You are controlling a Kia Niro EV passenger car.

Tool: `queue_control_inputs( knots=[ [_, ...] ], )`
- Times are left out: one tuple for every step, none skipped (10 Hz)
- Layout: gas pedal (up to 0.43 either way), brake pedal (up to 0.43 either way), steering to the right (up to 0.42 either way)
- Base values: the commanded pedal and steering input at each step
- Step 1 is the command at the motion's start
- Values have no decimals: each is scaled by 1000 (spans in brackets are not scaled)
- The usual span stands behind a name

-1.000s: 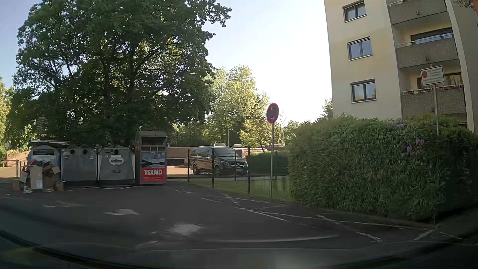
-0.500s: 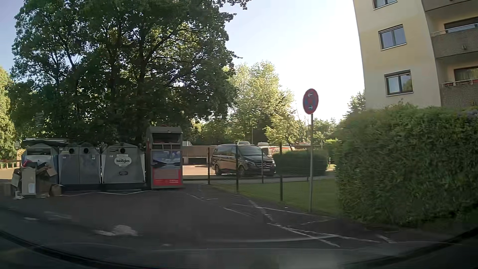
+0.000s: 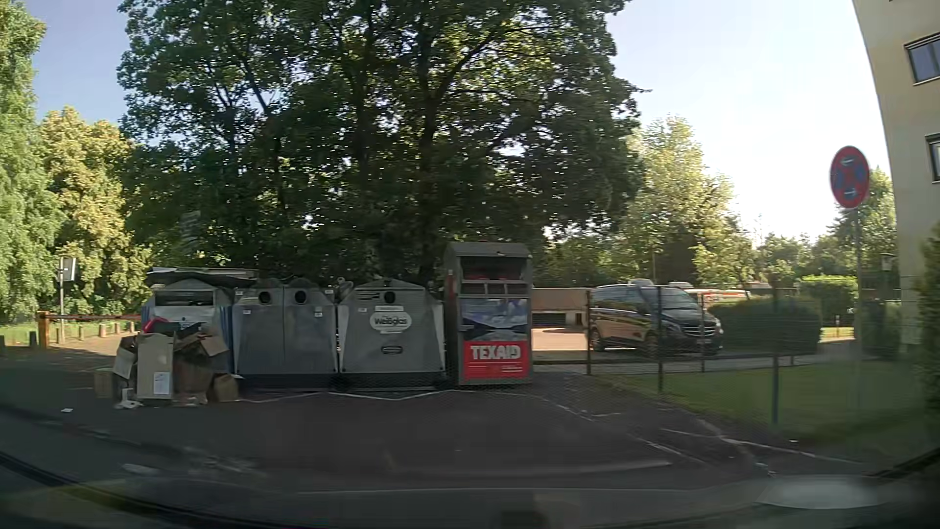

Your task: Follow the waypoints while adhering to traffic rules and regulations

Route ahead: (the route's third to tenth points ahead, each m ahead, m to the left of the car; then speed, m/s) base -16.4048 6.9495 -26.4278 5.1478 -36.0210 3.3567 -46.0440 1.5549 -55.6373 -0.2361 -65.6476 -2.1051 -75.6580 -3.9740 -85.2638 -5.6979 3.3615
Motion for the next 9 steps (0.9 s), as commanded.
queue_control_inputs(
  knots=[
    [0, 0, -864],
    [0, 0, -899],
    [0, 0, -936],
    [0, 0, -968],
    [0, 0, -971],
    [0, 0, -971],
    [0, 0, -971],
    [0, 0, -972],
    [0, 0, -972]
  ],
)
